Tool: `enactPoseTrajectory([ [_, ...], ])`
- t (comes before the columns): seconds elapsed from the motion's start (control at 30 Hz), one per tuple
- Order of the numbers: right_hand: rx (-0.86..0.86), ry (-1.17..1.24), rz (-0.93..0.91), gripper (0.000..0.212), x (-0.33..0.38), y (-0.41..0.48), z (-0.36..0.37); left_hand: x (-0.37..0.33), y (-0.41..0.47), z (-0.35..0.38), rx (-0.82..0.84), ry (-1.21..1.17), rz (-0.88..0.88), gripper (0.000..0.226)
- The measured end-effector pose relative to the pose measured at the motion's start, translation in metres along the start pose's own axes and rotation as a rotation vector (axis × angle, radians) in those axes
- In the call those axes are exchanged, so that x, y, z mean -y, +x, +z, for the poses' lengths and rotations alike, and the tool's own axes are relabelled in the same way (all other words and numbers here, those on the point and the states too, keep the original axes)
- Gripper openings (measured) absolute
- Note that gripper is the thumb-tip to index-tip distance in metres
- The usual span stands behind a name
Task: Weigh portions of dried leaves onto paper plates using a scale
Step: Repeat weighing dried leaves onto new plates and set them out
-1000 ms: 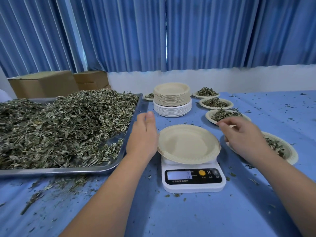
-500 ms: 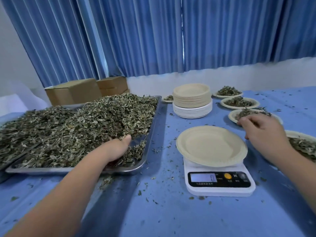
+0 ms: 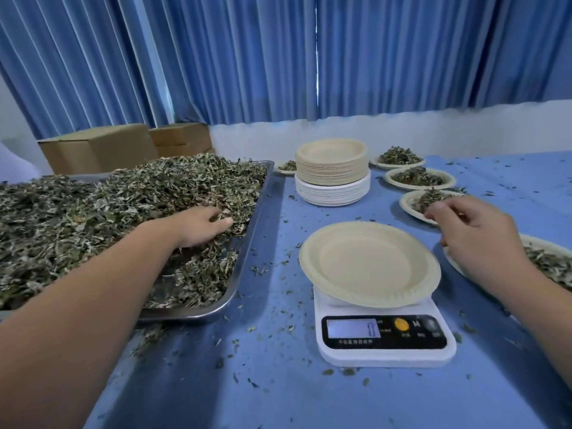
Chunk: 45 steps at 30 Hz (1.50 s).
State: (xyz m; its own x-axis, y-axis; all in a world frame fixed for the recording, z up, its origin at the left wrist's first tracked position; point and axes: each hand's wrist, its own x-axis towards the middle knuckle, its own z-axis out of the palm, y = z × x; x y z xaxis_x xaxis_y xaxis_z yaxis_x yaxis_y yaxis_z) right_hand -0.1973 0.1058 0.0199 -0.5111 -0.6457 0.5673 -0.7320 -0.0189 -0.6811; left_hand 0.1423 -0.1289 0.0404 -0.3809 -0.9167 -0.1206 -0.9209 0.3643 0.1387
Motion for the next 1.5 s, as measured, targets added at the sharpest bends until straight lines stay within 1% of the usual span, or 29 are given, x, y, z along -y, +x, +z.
enactPoseTrajectory([
  [0.03, 0.002, -0.002, 0.002, 0.031, 0.000, 0.000, 0.000, 0.000, 0.002, 0.003, 0.079, 0.022, 0.001, 0.081],
  [0.07, 0.005, -0.010, 0.001, 0.031, -0.001, 0.001, 0.000, -0.001, 0.002, 0.004, 0.123, 0.059, 0.004, 0.083],
  [0.1, 0.010, -0.018, -0.001, 0.031, -0.001, 0.001, 0.000, -0.002, 0.003, 0.005, 0.109, 0.086, 0.017, 0.083],
  [0.2, 0.012, -0.012, -0.008, 0.033, -0.002, 0.002, 0.000, -0.006, -0.001, 0.001, -0.072, 0.107, 0.025, 0.070],
  [0.27, 0.011, -0.002, -0.007, 0.032, -0.001, 0.001, -0.001, -0.010, -0.010, 0.001, -0.133, 0.125, 0.042, 0.072],
  [0.3, 0.013, 0.006, -0.006, 0.032, 0.000, 0.000, -0.002, -0.013, -0.017, 0.002, -0.131, 0.124, 0.058, 0.075],
  [0.33, 0.016, 0.010, -0.001, 0.032, 0.000, -0.001, -0.002, -0.016, -0.024, 0.006, -0.091, 0.093, 0.081, 0.080],
  [0.37, 0.019, 0.011, 0.004, 0.031, -0.001, -0.002, -0.002, -0.019, -0.030, 0.010, -0.018, 0.025, 0.085, 0.086],
  [0.43, 0.032, 0.019, 0.002, 0.029, 0.000, -0.004, -0.003, -0.022, -0.044, 0.014, 0.122, -0.116, 0.033, 0.092],
  [0.47, 0.043, 0.021, -0.003, 0.027, 0.001, -0.004, -0.003, -0.024, -0.049, 0.014, 0.154, -0.149, 0.016, 0.093],
  [0.63, 0.082, 0.004, -0.039, 0.024, 0.006, -0.007, -0.001, -0.028, -0.078, -0.011, 0.189, -0.261, 0.031, 0.083],
  [0.7, 0.089, 0.001, -0.039, 0.024, 0.007, -0.008, -0.001, -0.028, -0.090, -0.015, 0.143, -0.246, 0.020, 0.089],
  [0.77, 0.104, -0.003, -0.042, 0.024, 0.008, -0.009, -0.001, -0.028, -0.098, -0.013, 0.095, -0.097, -0.007, 0.099],
  [0.8, 0.107, -0.007, -0.047, 0.024, 0.009, -0.010, -0.001, -0.028, -0.101, -0.010, 0.127, -0.045, -0.030, 0.102],
  [0.83, 0.108, -0.010, -0.051, 0.024, 0.010, -0.010, -0.002, -0.027, -0.104, -0.006, 0.194, -0.032, -0.064, 0.104],
  [0.9, 0.109, -0.016, -0.053, 0.024, 0.011, -0.011, -0.002, -0.028, -0.109, 0.001, 0.301, -0.086, -0.122, 0.101],
  [0.93, 0.110, -0.020, -0.054, 0.024, 0.012, -0.012, -0.003, -0.030, -0.111, 0.005, 0.309, -0.126, -0.113, 0.099],
  [1.03, 0.108, -0.021, -0.049, 0.025, 0.013, -0.013, -0.004, -0.039, -0.117, 0.016, 0.207, -0.210, 0.003, 0.096],
  [1.13, 0.105, -0.013, -0.047, 0.025, 0.013, -0.014, -0.005, -0.050, -0.124, 0.025, 0.188, -0.188, 0.043, 0.100],
  [1.23, 0.108, -0.009, -0.047, 0.026, 0.013, -0.014, -0.006, -0.056, -0.130, 0.031, 0.167, -0.064, 0.037, 0.084],
  [1.33, 0.109, 0.009, -0.044, 0.026, 0.012, -0.014, -0.006, -0.057, -0.141, 0.035, 0.045, 0.005, 0.078, 0.063],
  [1.43, 0.111, 0.036, -0.036, 0.025, 0.012, -0.015, -0.006, -0.053, -0.152, 0.040, -0.105, 0.048, 0.136, 0.061],
  [1.5, 0.109, 0.037, -0.040, 0.026, 0.012, -0.015, -0.006, -0.050, -0.155, 0.041, -0.162, 0.028, 0.143, 0.060],
])
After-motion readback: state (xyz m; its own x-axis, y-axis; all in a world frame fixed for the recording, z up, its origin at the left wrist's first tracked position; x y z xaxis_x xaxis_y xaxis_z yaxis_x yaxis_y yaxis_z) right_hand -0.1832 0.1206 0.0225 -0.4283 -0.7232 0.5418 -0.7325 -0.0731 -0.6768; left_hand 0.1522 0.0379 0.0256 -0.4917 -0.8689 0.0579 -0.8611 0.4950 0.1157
